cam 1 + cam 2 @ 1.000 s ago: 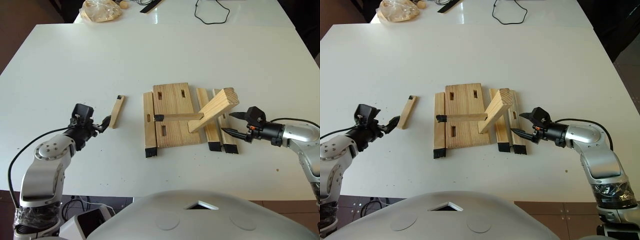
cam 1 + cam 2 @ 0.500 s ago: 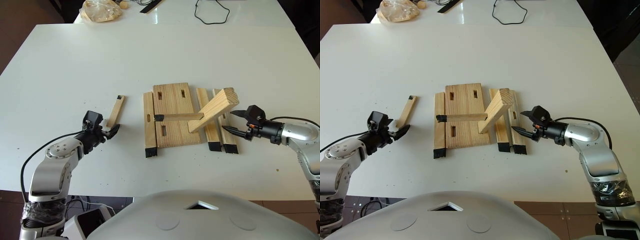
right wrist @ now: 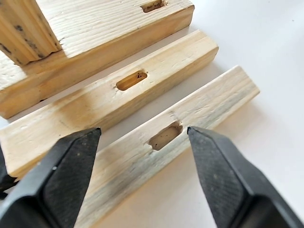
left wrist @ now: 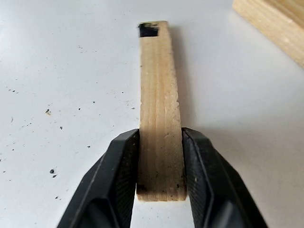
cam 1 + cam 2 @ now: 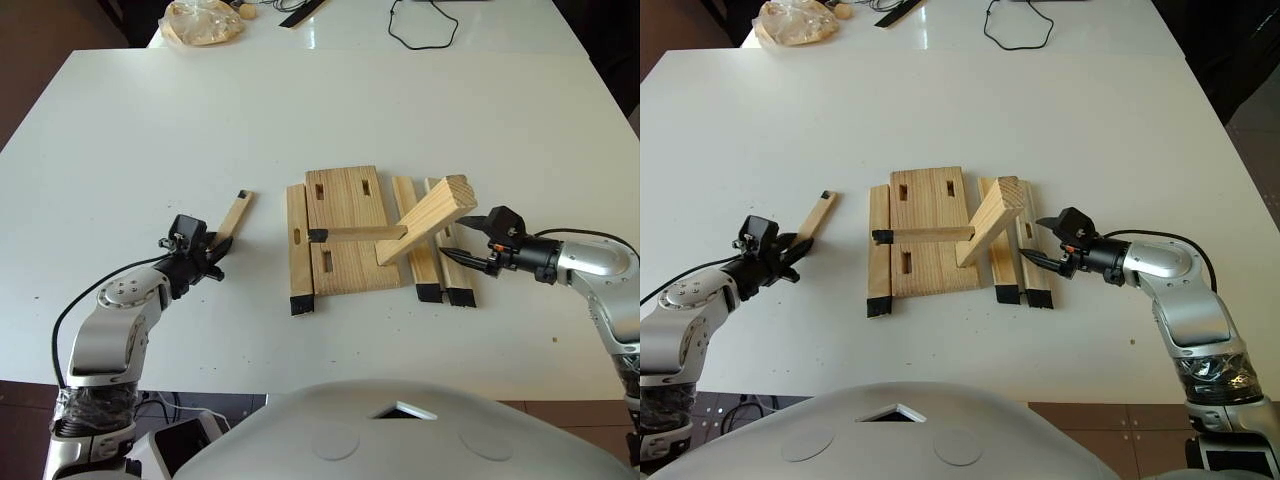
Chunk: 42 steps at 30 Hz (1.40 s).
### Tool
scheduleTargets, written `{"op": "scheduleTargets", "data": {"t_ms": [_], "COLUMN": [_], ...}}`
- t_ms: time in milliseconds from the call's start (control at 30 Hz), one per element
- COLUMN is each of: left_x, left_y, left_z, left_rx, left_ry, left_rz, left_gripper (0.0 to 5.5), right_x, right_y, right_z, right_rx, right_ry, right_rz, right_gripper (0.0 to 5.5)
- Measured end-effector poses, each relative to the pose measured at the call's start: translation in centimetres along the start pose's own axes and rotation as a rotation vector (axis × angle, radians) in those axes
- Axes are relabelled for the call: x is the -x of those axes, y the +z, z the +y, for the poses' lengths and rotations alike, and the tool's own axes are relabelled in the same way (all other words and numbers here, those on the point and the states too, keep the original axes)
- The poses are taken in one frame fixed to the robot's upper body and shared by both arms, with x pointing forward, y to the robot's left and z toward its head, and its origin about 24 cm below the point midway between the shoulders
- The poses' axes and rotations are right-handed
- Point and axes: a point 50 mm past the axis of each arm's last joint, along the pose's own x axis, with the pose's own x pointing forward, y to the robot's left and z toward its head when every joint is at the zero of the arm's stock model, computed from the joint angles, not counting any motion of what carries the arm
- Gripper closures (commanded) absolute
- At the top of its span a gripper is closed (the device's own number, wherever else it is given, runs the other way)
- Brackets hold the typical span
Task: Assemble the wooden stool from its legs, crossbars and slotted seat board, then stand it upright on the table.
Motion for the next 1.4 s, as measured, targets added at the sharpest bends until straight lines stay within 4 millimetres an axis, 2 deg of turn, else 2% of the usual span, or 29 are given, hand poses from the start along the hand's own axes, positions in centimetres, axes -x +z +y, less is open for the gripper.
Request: {"op": "scheduleTargets", "data": {"t_ms": [167,267,333,400,467,533,633,800,900,1000,1100,1167,1233,1300,1400], "left_x": [-0.1,-0.3,-0.3,0.1,1.1,2.7,4.8,7.7,9.0,8.6,6.5,4.5,3.7,3.7,3.2], "left_y": [0.1,0.6,1.7,4.3,8.6,12.8,17.0,21.2,22.3,22.0,19.9,16.0,11.7,7.1,1.0], "left_z": [0.3,0.7,0.7,0.4,-1.2,-2.6,-3.1,-4.7,-6.2,-6.6,-4.6,-1.5,0.2,0.8,-0.2], "left_rx": [-0.066,-0.112,-0.143,-0.176,-0.197,-0.192,-0.133,-0.080,-0.079,-0.091,-0.076,-0.063,-0.085,-0.136,-0.230], "left_ry": [-0.007,0.000,-0.001,-0.026,-0.123,-0.226,-0.342,-0.620,-0.796,-0.807,-0.636,-0.402,-0.246,-0.153,-0.166], "left_rz": [-0.026,-0.065,-0.132,-0.263,-0.489,-0.695,-0.876,-1.003,-1.007,-0.961,-0.849,-0.685,-0.515,-0.310,0.013], "left_gripper": [4.21,4.21,4.21,4.21,4.21,4.21,4.21,4.21,4.21,4.21,4.21,4.21,4.21,4.21,4.21], "right_x": [0.2,0.6,1.1,1.6,2.2,3.3,4.9,6.4,6.7,5.4,4.1,3.9,3.9,4.0,4.2], "right_y": [0.6,1.4,2.3,3.8,5.9,8.7,12.3,16.6,18.5,18.5,16.7,15.5,15.0,14.1,12.8], "right_z": [-1.1,-2.3,-3.5,-4.4,-5.0,-5.3,-5.3,-4.4,-3.3,-2.8,-3.3,-3.5,-3.6,-3.7,-3.9], "right_rx": [0.013,0.023,0.017,0.004,-0.037,-0.076,-0.108,-0.134,-0.125,-0.100,-0.120,-0.130,-0.129,-0.136,-0.134], "right_ry": [-0.030,-0.074,-0.120,-0.146,-0.126,-0.081,0.011,0.196,0.302,0.309,0.242,0.203,0.177,0.142,0.071], "right_rz": [-0.016,-0.042,-0.090,-0.174,-0.313,-0.472,-0.653,-0.836,-0.877,-0.816,-0.732,-0.701,-0.686,-0.663,-0.607], "right_gripper": [2.12,2.12,2.12,2.12,2.12,2.12,2.12,2.12,2.12,2.12,2.12,2.12,2.12,2.12,2.12]}}
